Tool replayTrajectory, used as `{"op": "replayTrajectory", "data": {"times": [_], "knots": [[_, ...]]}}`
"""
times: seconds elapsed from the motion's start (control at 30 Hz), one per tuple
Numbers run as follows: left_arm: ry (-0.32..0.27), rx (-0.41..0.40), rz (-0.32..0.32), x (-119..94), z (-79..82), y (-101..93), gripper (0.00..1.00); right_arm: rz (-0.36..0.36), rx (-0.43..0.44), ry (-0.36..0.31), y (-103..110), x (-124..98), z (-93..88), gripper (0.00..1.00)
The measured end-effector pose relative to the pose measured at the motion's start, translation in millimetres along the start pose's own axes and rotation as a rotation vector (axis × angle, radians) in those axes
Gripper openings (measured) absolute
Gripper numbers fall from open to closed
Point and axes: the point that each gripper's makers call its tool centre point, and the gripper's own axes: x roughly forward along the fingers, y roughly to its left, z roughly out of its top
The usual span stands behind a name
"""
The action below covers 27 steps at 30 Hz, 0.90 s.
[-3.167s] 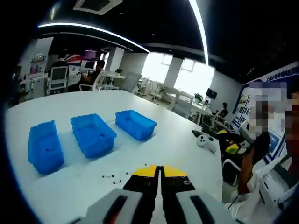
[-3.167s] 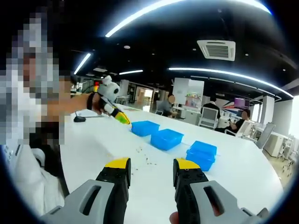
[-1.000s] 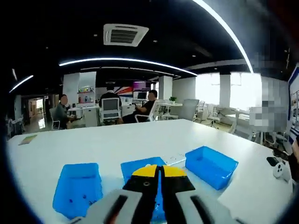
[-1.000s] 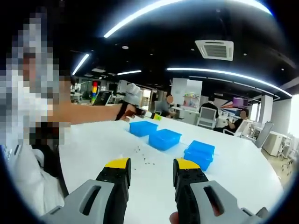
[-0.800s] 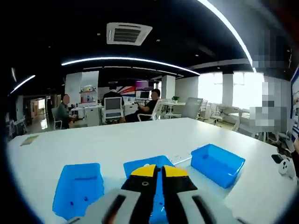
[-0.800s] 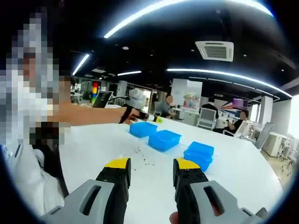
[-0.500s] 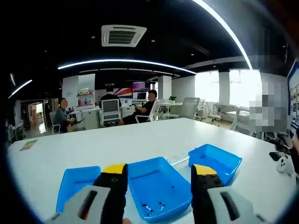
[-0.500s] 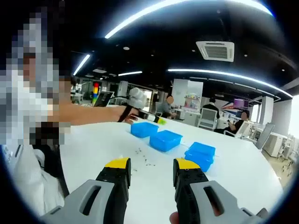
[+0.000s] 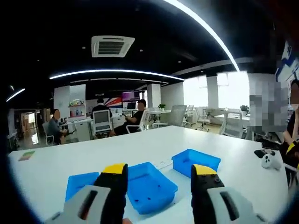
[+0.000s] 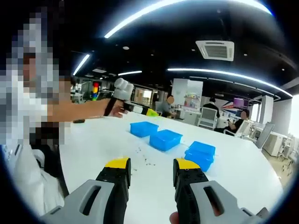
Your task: Pick up the resistors one by one and place each resistor into its matching bin, sorting the parts by color and model until every resistor is separated into the correct bin for its type
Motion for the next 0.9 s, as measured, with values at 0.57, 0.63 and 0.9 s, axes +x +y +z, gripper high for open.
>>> {"op": "replayTrajectory", "data": {"times": [0.57, 0.63, 0.9], "knots": [[-0.117, -0.07, -0.056, -157.2, -24.2, -39.6, 0.56, 0.0, 0.002, 0.002, -0.8, -2.2, 0.3, 0.38], [-0.116, -0.086, -0.053, -171.4, -35.8, -41.3, 0.56, -0.002, 0.003, 0.004, -1.3, -2.5, -0.6, 0.38], [-0.152, -0.133, -0.058, -204.6, -68.7, -54.9, 0.58, 0.006, 0.004, 0.012, 4.5, -0.6, -5.0, 0.38]]}}
